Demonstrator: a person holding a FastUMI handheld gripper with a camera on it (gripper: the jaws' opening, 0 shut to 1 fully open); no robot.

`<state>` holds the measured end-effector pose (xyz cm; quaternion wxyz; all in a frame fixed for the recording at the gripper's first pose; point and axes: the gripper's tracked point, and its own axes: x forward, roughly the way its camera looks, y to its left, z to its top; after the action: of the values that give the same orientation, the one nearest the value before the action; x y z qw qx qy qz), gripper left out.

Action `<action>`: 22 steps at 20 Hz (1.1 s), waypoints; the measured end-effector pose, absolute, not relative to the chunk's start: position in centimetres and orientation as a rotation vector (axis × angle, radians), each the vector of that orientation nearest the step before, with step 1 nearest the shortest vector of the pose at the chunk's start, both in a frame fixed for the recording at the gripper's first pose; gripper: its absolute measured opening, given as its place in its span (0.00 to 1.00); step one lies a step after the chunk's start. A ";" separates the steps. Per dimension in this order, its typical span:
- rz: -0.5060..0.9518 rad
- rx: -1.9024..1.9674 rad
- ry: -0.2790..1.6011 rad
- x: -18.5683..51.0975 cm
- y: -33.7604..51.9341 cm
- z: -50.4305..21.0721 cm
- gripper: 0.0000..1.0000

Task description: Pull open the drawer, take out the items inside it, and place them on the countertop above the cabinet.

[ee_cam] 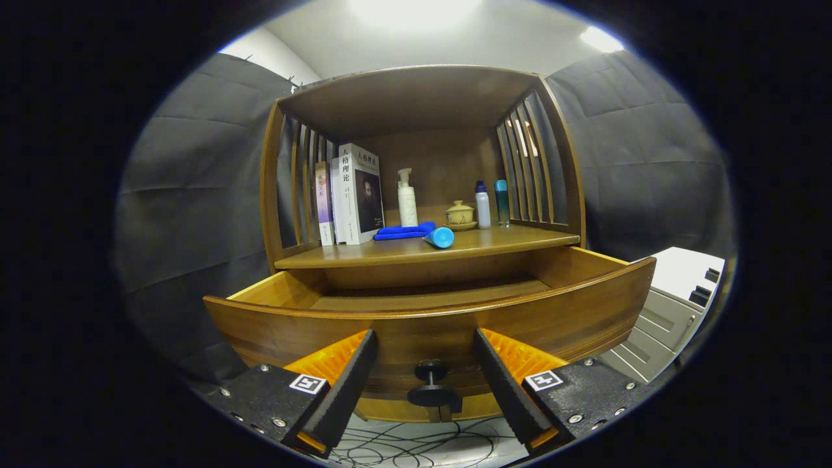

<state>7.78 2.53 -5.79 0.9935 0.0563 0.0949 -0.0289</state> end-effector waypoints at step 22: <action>-0.054 0.028 0.225 17.2 1.5 -7.4 0.94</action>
<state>17.18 1.52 -7.39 0.9932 0.0140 0.1124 -0.0270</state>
